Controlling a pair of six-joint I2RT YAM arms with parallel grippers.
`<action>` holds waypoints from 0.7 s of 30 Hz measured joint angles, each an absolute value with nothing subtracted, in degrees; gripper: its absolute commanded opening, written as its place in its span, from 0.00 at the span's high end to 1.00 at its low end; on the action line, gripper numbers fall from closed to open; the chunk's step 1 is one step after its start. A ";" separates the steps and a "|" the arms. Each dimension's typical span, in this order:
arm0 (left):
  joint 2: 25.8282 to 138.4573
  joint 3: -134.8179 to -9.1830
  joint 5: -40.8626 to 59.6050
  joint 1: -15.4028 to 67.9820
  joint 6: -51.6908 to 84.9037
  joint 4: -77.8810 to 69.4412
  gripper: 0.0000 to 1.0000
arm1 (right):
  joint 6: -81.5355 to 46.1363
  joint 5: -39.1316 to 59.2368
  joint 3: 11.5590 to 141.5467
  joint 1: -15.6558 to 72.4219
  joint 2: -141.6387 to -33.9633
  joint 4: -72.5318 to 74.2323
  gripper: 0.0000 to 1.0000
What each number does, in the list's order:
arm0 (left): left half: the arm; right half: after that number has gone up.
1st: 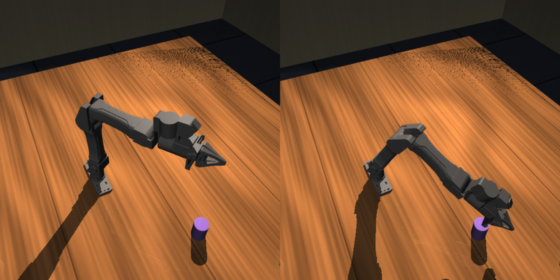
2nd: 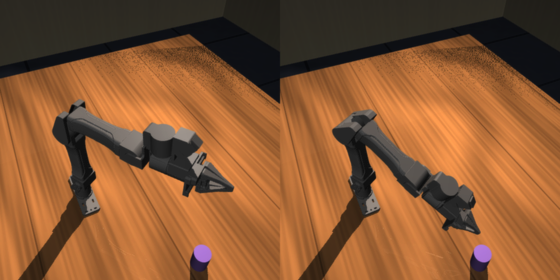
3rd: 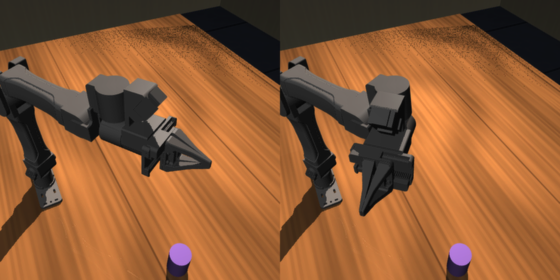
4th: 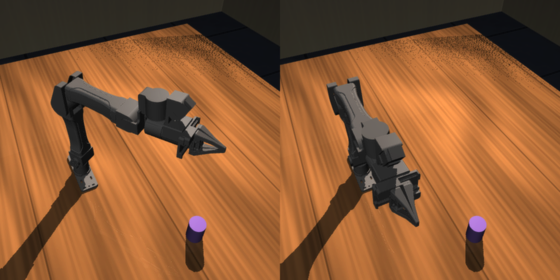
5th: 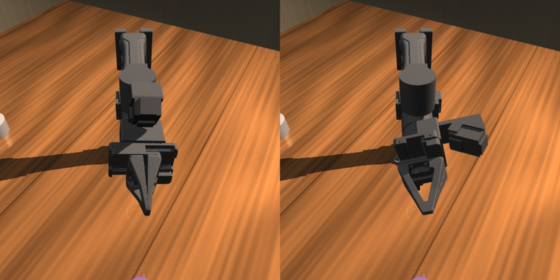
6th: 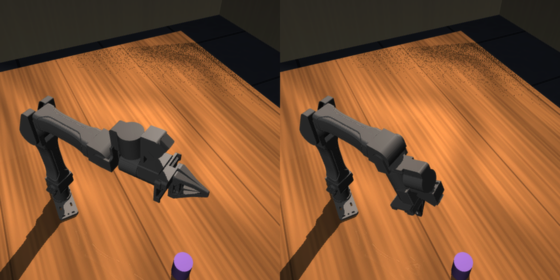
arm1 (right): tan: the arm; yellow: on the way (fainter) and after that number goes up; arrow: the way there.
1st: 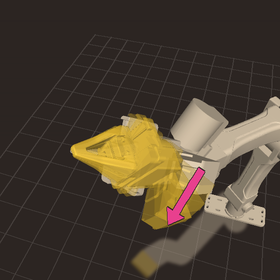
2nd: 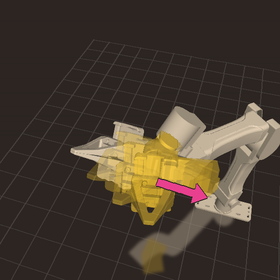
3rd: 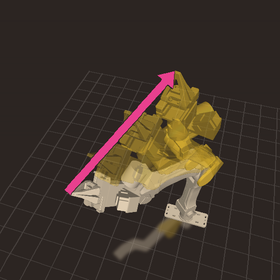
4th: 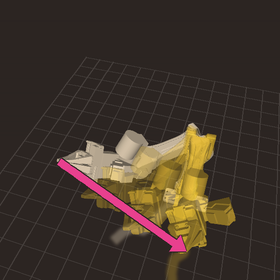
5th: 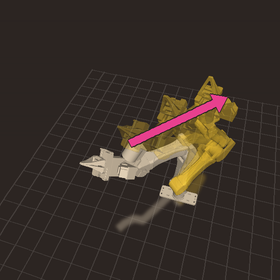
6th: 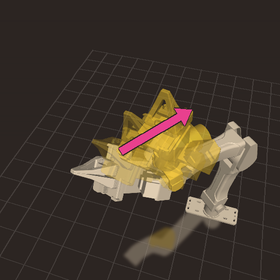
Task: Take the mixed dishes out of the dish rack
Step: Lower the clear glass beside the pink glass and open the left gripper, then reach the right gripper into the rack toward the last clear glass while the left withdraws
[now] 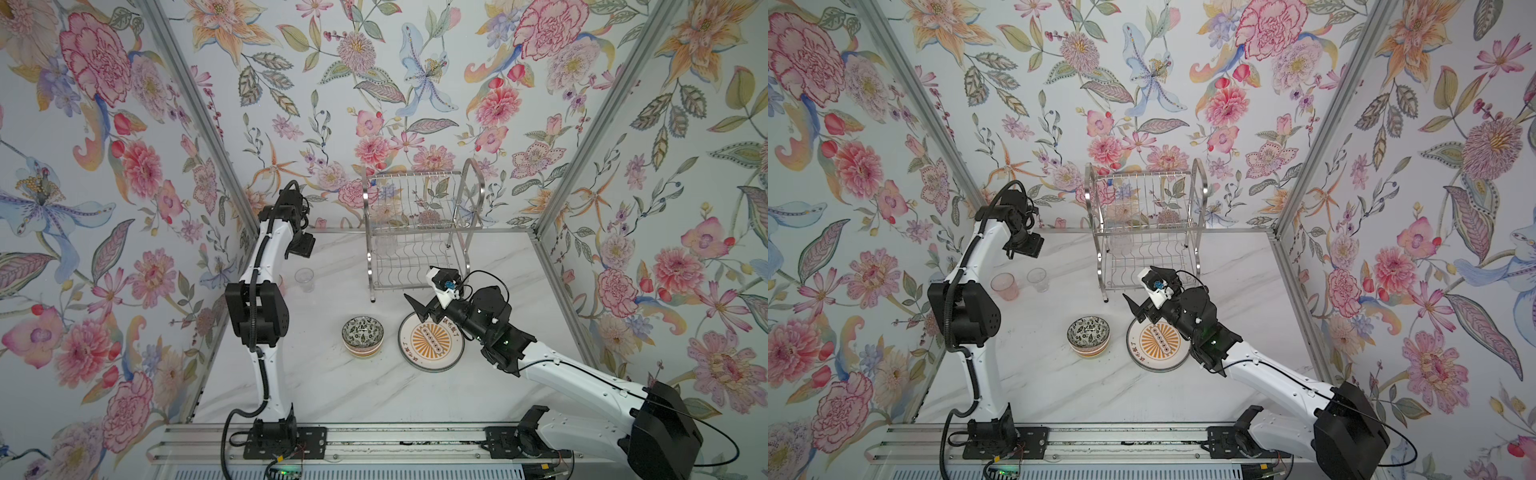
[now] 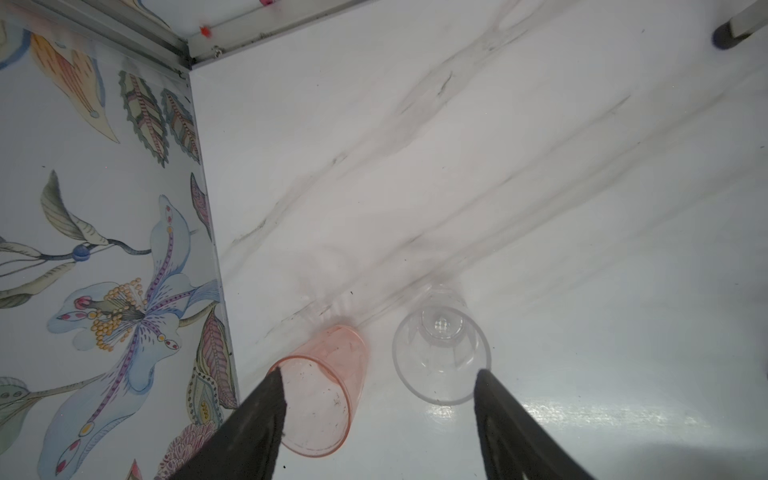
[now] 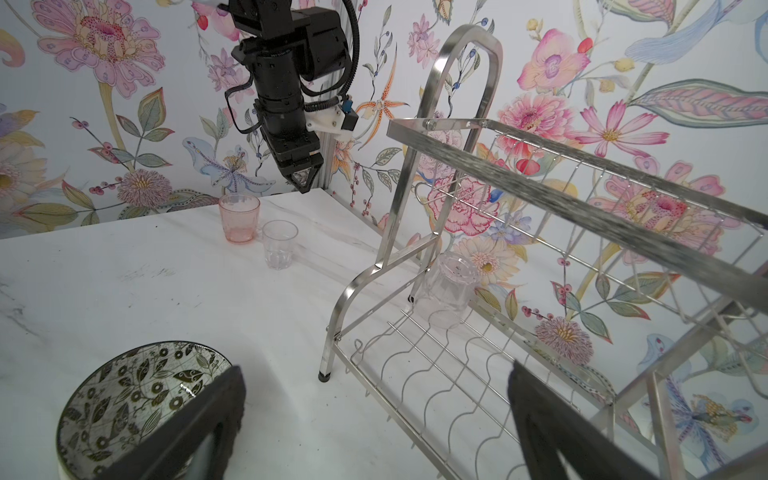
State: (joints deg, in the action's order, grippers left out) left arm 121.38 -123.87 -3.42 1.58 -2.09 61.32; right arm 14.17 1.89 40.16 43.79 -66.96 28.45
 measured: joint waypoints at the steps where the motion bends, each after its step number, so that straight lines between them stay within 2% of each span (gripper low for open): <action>1: 120.07 -123.87 -3.07 2.04 -2.02 61.25 0.25 | 14.17 1.89 40.12 43.72 -67.40 28.80 0.01; 5: 114.19 -122.39 -0.47 3.68 -1.41 58.59 0.20 | 13.96 2.33 39.48 42.74 -69.25 30.50 0.01; 9: 105.30 -115.50 3.22 4.97 -0.32 52.36 0.12 | 12.86 3.66 38.87 40.45 -71.90 33.23 0.01; 13: 95.18 -103.37 8.03 5.67 0.69 43.13 0.07 | 11.75 5.76 38.81 38.24 -75.50 36.69 0.01; 14: 92.84 -100.05 9.17 5.74 0.86 40.71 0.03 | 11.53 6.22 38.81 37.87 -76.40 37.50 0.01; 21: 75.40 -73.17 15.90 6.42 1.58 22.09 0.01 | 10.37 10.70 40.10 33.93 -86.35 42.94 0.01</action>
State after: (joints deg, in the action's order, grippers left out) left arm 75.40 -73.17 15.90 6.42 1.58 22.09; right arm 10.37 10.70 40.10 33.93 -86.35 42.94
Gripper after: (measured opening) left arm 0.991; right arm 0.988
